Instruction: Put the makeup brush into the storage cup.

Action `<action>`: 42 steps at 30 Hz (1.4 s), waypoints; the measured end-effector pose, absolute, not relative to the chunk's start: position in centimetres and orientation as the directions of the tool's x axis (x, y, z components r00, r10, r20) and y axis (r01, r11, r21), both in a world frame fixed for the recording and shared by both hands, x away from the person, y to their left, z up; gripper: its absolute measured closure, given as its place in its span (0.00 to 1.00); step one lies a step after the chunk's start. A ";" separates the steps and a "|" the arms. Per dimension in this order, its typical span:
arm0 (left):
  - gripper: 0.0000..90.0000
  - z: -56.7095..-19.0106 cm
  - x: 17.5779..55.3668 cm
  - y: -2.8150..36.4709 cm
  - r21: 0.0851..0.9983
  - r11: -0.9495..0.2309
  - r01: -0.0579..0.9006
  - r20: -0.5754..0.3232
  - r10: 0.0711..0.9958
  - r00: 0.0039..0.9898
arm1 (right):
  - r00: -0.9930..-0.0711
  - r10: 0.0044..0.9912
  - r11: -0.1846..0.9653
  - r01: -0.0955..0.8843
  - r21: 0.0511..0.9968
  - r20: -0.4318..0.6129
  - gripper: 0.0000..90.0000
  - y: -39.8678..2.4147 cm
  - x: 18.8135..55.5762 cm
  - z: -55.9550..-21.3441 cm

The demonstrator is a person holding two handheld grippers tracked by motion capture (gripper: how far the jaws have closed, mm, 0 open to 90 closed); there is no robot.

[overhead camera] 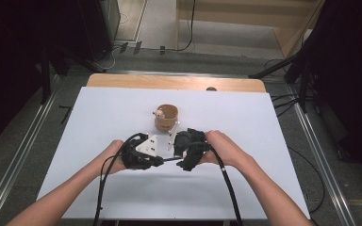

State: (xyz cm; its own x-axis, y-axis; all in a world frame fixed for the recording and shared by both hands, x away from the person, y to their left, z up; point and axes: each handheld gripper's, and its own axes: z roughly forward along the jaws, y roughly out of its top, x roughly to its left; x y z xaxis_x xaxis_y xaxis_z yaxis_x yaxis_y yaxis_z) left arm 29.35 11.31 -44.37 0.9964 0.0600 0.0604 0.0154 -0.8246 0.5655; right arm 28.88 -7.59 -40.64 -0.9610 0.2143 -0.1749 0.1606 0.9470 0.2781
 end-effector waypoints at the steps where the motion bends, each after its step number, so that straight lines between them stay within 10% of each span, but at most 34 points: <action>1: 0.96 -44.4 29.3 11.4 0.569 -0.822 0.022 0.060 0.069 0.996 | -0.960 0.228 0.941 0.174 0.291 -0.164 0.22 -7.8 29.0 -40.6; 9: 0.96 -44.6 29.2 12.3 0.599 -0.799 0.046 0.059 0.101 0.993 | -0.933 0.337 0.875 0.260 0.409 -0.128 0.08 -9.5 29.0 -39.9; 42: 0.96 -46.8 28.7 12.9 0.747 -0.642 0.171 -0.011 0.244 0.970 | -0.826 0.563 0.661 0.467 0.587 0.023 0.02 -15.3 26.3 -43.8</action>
